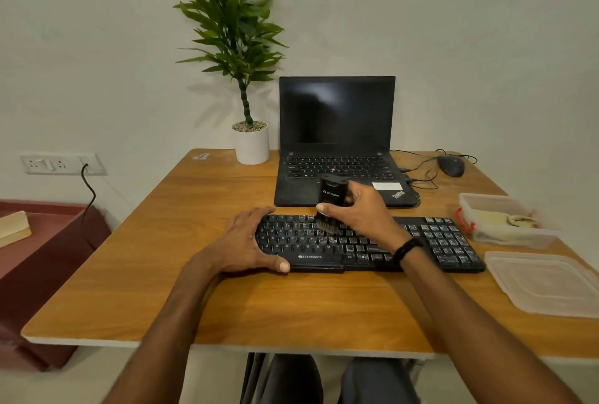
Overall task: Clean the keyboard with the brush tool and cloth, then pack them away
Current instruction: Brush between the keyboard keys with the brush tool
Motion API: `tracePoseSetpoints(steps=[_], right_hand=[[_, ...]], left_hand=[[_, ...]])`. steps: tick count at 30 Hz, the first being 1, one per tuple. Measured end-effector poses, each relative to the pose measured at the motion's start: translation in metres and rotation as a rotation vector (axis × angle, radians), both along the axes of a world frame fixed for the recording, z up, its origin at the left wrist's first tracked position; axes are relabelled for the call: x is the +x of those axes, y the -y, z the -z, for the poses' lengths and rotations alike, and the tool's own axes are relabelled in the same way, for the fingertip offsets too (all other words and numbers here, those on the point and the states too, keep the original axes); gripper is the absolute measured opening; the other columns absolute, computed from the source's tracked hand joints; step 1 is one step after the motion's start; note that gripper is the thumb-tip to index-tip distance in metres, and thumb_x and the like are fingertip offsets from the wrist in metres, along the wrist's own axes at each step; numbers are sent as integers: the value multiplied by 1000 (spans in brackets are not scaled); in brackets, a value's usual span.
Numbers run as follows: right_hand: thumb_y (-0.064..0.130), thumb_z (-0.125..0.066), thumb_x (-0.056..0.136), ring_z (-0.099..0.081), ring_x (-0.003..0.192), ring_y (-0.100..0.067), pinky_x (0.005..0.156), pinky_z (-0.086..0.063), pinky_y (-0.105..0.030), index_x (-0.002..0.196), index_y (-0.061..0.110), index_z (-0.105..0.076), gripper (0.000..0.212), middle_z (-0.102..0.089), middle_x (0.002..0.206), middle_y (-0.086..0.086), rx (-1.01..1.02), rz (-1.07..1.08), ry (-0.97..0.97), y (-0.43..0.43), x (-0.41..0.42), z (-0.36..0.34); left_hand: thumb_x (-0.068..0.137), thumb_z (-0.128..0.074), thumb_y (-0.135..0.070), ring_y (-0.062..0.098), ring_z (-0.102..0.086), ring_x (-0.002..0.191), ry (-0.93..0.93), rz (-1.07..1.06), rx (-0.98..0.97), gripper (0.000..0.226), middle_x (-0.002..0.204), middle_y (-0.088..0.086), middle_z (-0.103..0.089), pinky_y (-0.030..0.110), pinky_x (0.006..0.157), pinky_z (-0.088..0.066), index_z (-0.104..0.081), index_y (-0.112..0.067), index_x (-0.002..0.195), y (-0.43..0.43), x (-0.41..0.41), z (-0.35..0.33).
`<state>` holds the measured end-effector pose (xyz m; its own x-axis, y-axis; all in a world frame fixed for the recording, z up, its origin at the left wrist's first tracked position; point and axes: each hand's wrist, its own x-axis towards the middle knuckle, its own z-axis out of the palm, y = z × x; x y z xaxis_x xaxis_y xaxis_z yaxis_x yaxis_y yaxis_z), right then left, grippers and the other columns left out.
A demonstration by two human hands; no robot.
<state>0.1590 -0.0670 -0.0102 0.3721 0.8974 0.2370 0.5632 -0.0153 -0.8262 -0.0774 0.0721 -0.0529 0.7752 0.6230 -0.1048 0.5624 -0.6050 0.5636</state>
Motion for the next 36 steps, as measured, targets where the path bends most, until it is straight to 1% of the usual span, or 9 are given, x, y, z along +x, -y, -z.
tracePoseSetpoints(steps=[6,12,17,21,25,28,30,33,36], right_hand=[[37,-79,81,-58,117,-12,98,-51,-32,132,22,-54,59,-63,129,2,-45,-53,110,-37,-3,1],[43,-78,80,-62,104,-2,92,-53,-28,123,31,-61,48,-68,114,14,-1,-78,223,-46,-9,13],[39,-82,77,-68,95,0,89,-56,-27,110,33,-70,35,-74,103,13,-256,-416,120,-36,-13,11],[48,-77,79,-64,98,-2,80,-52,-20,118,31,-68,44,-72,107,12,-89,-126,272,-43,-16,10],[48,-80,75,-70,91,-4,82,-58,-31,111,31,-72,41,-75,99,10,-224,-332,136,-36,-13,13],[49,-79,77,-68,97,-4,89,-57,-37,114,29,-71,43,-74,105,9,-102,-170,161,-34,-11,17],[46,-80,77,-68,100,-5,91,-57,-37,116,27,-70,45,-74,108,8,-72,-120,125,-34,-8,15],[35,-82,77,-71,96,-9,88,-58,-33,116,21,-70,43,-75,105,5,-239,-364,-29,-24,-10,13],[43,-82,76,-67,96,1,91,-56,-31,115,27,-71,44,-74,109,9,-121,-215,108,-26,-8,12]], left_hand=[[46,-83,-82,27,-18,152,-254,137,71,145,167,-1,-19,57,124,-19,-11,-35,162,-12,30,-18],[45,-80,-86,27,-20,148,-284,157,102,145,163,-3,-20,54,123,-23,-11,-36,162,-10,32,-17],[50,-82,-82,24,-23,144,-227,151,136,132,155,-4,-26,49,124,-22,-19,-36,157,-5,27,-13],[48,-79,-86,23,-22,144,-208,166,120,140,157,-6,-24,47,123,-22,-12,-37,160,-9,26,-10],[44,-73,-91,21,-24,140,-202,167,127,137,153,-6,-27,43,122,-22,-20,-35,157,-8,27,-7],[39,-69,-94,21,-23,142,-195,168,109,142,156,-6,-26,47,122,-23,-16,-38,158,-10,26,-6],[38,-69,-94,21,-22,143,-187,155,105,144,157,-6,-24,47,122,-22,-14,-39,159,-11,26,-6],[45,-76,-89,21,-25,140,-193,158,120,134,152,-6,-28,47,122,-23,-20,-38,155,-9,25,-7],[41,-72,-93,22,-24,142,-185,160,108,140,156,-5,-26,48,123,-22,-15,-39,157,-9,26,-5]])
